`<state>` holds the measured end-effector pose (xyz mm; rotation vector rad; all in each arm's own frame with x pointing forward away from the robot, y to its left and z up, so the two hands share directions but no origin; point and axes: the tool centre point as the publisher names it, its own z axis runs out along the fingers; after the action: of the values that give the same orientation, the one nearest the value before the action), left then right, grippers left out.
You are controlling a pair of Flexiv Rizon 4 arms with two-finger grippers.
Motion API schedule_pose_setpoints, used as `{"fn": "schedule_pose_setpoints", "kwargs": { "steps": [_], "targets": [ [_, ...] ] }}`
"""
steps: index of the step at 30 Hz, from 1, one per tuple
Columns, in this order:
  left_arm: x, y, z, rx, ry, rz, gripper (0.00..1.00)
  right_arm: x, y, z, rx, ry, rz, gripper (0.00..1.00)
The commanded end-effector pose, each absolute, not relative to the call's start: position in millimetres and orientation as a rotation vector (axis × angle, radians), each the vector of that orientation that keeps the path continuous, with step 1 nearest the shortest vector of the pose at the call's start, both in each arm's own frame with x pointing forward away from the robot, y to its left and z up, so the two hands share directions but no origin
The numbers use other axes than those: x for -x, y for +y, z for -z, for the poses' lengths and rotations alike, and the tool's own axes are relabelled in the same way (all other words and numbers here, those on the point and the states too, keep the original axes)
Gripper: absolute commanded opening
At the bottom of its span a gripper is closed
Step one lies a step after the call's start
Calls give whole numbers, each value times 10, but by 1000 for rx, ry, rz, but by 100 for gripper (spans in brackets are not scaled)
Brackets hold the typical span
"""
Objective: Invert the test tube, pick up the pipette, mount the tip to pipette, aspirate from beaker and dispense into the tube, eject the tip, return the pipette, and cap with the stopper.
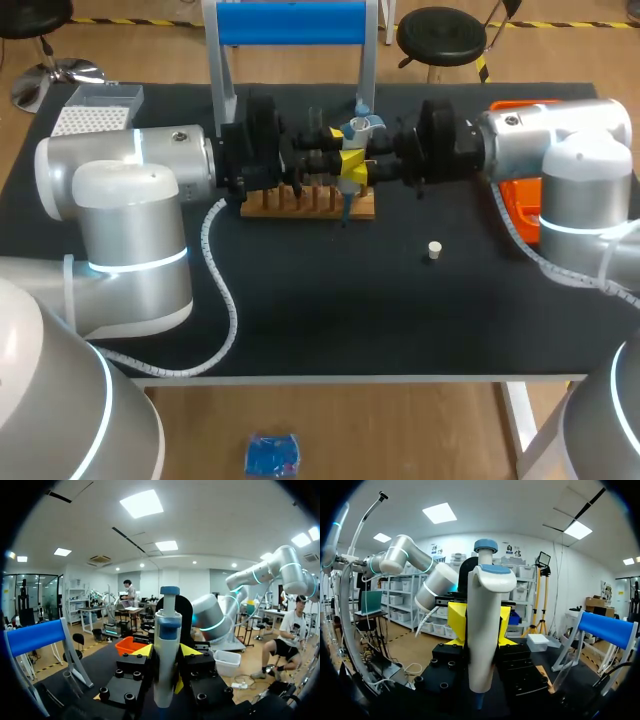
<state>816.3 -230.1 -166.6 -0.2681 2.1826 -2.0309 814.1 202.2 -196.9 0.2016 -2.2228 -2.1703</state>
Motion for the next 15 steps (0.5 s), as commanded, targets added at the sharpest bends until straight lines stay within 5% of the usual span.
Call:
{"fn": "schedule_pose_setpoints", "kwargs": {
  "steps": [1,5,8,9,15],
  "targets": [
    [-8169,-2308,1672,270,2179,2032,0,-8124,2040,1976,-203,-2222,2172,0],
    [-8169,-2308,1672,270,2179,2032,0,-8120,2045,1976,-212,-2225,2165,0],
    [-8169,-2308,1672,270,2179,2032,0,-8118,2046,1975,-214,-2226,2160,45],
    [-8169,-2308,1672,270,2179,2032,0,-8117,2047,1976,-214,-2226,2159,100],
    [-8169,-2308,1672,270,2179,2032,0,-8116,2041,1974,-210,-2233,2154,100]
  ]
}}
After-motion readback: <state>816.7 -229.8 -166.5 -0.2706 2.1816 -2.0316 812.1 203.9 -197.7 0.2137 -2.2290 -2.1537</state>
